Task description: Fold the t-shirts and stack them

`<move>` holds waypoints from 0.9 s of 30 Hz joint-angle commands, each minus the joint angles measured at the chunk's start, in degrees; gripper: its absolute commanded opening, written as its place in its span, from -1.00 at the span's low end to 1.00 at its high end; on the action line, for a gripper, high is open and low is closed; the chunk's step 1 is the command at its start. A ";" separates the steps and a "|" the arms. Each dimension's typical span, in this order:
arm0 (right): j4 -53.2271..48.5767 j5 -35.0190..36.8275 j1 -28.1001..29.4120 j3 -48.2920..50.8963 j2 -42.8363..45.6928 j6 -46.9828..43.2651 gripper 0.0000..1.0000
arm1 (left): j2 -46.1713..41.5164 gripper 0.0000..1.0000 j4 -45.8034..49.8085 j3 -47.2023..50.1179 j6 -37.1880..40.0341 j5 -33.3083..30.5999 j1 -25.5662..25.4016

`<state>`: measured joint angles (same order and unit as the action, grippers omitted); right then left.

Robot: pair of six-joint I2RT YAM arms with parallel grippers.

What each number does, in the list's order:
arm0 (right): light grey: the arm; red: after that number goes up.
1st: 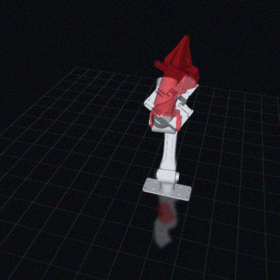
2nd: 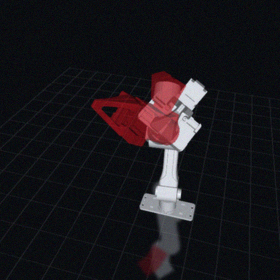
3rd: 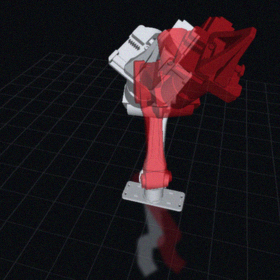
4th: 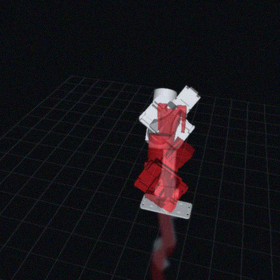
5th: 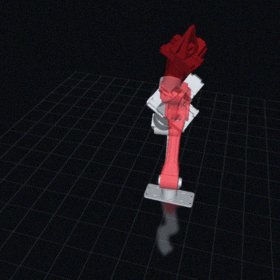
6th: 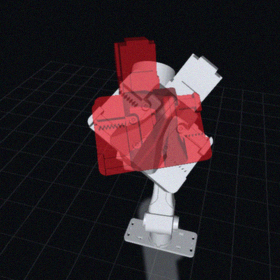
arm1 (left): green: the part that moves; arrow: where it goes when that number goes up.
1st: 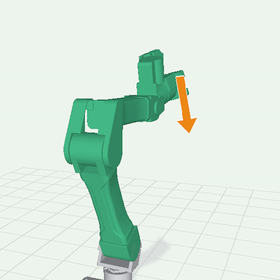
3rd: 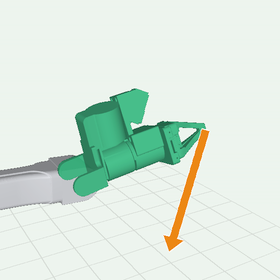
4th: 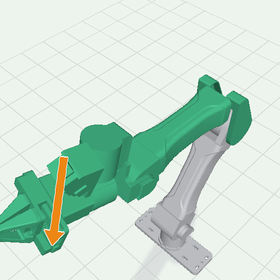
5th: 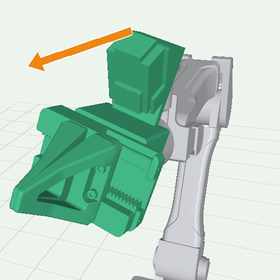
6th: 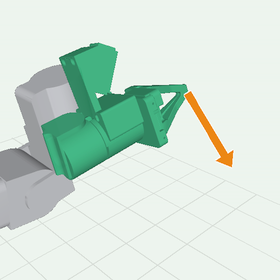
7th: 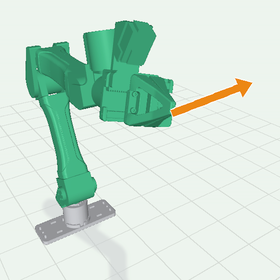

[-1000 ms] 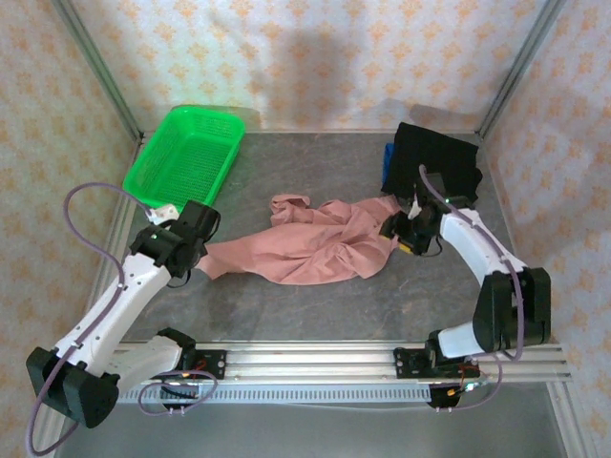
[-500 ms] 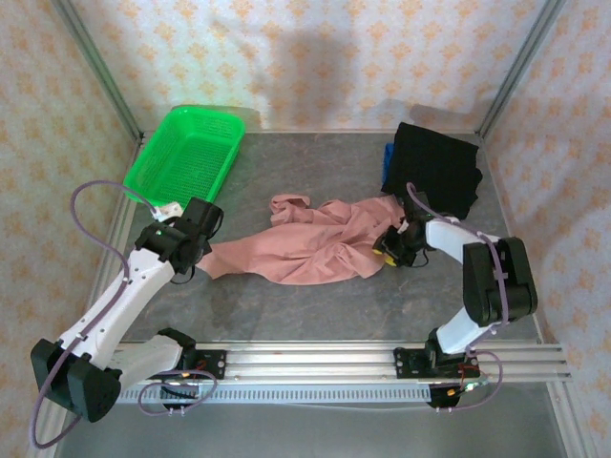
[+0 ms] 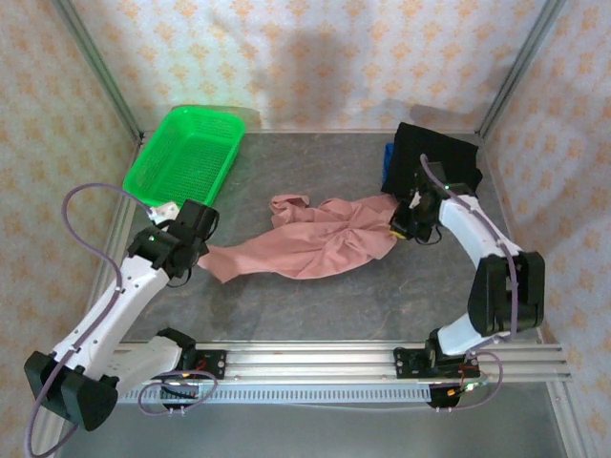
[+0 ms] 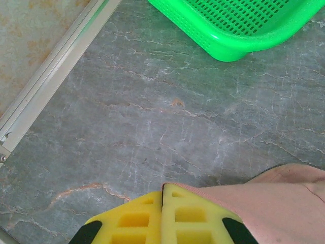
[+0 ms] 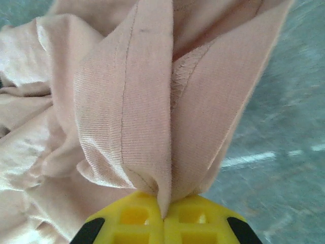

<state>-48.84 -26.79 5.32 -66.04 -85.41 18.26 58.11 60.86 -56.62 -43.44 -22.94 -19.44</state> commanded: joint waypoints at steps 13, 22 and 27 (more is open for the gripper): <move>-18.09 0.03 -0.66 2.03 3.14 -9.88 -0.92 | -0.11 -1.00 -0.83 -2.20 0.65 0.40 0.30; -7.79 -5.91 -0.93 -1.12 -14.11 -9.42 -0.71 | 1.54 -1.00 -5.20 2.97 -0.99 3.63 -1.34; 0.18 -11.96 -0.93 -3.65 -15.42 -2.97 -0.17 | 4.61 -1.00 -6.86 3.85 -1.73 4.30 -3.97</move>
<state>-54.30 -34.65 4.71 -67.85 -102.72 11.42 61.73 55.83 -53.41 -43.72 -18.50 -21.96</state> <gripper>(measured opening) 0.384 0.041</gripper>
